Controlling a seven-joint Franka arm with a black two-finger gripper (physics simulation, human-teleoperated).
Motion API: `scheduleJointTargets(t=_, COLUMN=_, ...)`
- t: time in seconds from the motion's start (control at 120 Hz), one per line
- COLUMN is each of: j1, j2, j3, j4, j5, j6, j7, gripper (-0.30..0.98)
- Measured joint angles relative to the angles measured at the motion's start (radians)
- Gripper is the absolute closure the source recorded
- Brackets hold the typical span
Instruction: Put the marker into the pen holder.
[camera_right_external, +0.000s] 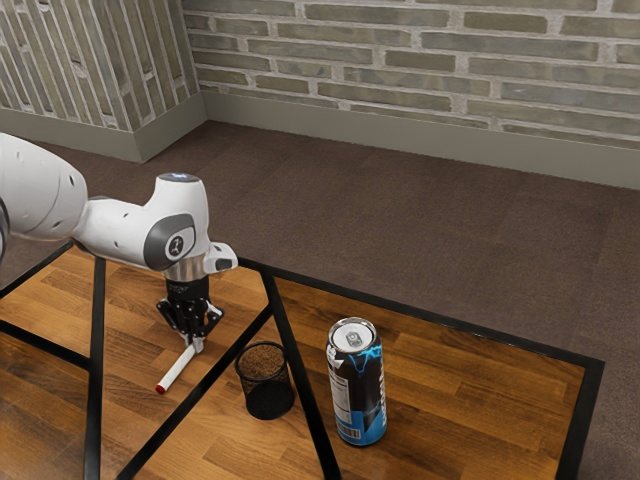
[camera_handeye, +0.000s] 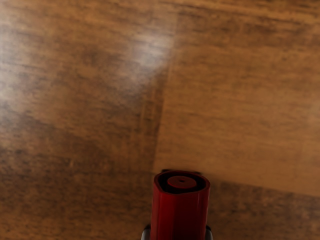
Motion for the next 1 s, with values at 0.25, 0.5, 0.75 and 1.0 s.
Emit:
scheduleJointTargets(t=0.25, j1=-0.002, j2=-0.058, j3=0.000, j4=0.006, j5=0.036, j6=0.027, j7=-0.016, gripper=0.79)
scheduleJointTargets(t=0.5, j1=-0.007, j2=-0.176, j3=-0.037, j4=0.000, j5=0.111, j6=0.078, j7=-0.032, gripper=0.79)
scheduleJointTargets(t=0.75, j1=0.008, j2=-0.417, j3=-0.183, j4=-0.190, j5=0.186, j6=0.229, j7=-0.074, gripper=0.79)
scheduleJointTargets(t=1.0, j1=-0.017, j2=-0.532, j3=-0.341, j4=-0.244, j5=0.259, j6=0.287, j7=-0.191, gripper=0.79)
